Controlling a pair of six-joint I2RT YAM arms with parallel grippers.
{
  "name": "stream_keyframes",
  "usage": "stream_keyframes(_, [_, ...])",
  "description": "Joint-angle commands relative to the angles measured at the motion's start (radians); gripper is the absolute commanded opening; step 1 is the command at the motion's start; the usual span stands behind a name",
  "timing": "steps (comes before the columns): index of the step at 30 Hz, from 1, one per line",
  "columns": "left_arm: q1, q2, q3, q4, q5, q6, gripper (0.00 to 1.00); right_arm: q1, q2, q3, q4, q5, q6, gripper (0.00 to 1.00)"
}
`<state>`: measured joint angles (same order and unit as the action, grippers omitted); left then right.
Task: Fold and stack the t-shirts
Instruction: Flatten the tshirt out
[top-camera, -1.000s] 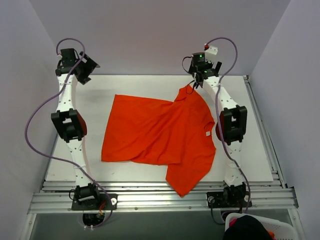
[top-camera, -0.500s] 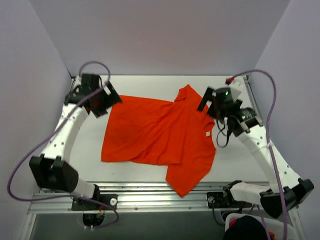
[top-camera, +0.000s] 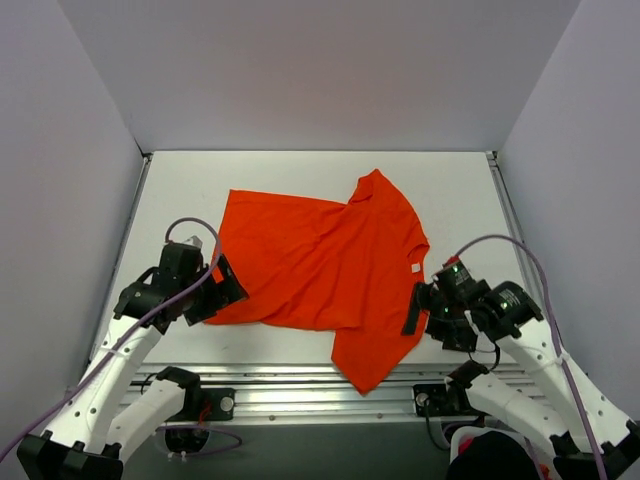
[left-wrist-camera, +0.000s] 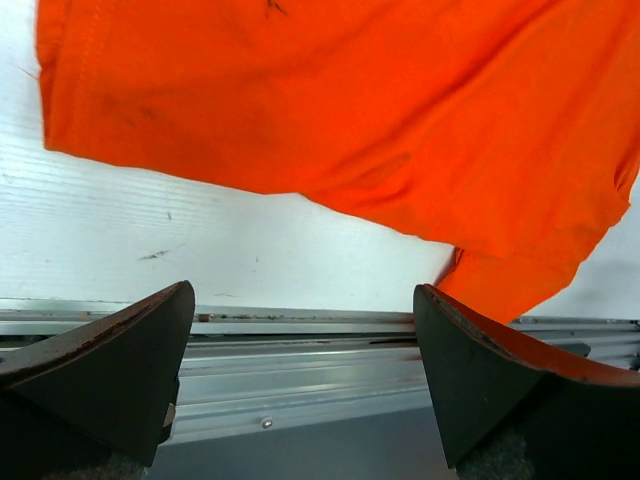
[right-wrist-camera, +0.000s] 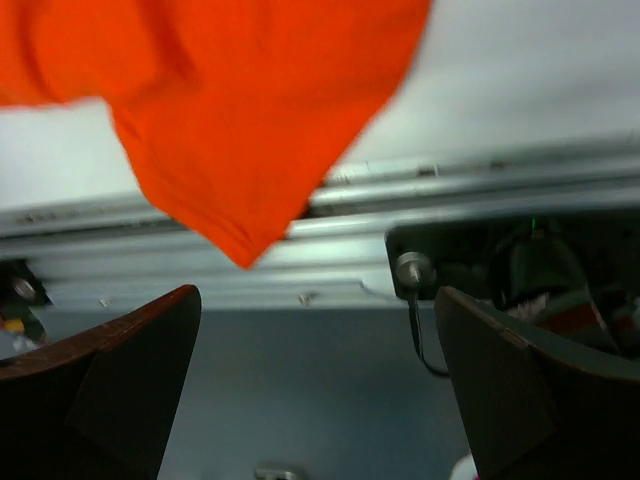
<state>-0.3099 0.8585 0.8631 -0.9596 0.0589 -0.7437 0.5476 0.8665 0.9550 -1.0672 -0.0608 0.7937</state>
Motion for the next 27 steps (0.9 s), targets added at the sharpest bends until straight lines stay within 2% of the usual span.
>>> stream_keyframes(1, [-0.012,0.011,-0.035,0.025,0.039,-0.048,1.0,0.014,-0.095,-0.143,-0.117,-0.169,0.073,0.98])
stream_keyframes(2, [-0.017,0.016,-0.045,0.031,0.062,-0.051,0.95,0.014,-0.101,-0.157,-0.117,-0.166,0.062,0.98])
stream_keyframes(7, [-0.041,0.053,-0.113,0.084,0.114,-0.086,0.93,0.015,-0.061,-0.265,-0.042,-0.266,-0.033,1.0])
stream_keyframes(15, [-0.063,0.091,-0.11,0.151,0.117,-0.095,0.93,0.018,-0.009,-0.395,0.18,-0.362,0.019,0.99])
stream_keyframes(22, [-0.078,0.126,-0.113,0.211,0.111,-0.103,0.92,0.02,0.127,-0.492,0.305,-0.361,-0.03,0.99])
stream_keyframes(27, [-0.089,0.12,-0.134,0.235,0.104,-0.109,0.92,-0.017,0.08,-0.529,0.369,-0.381,-0.039,0.99])
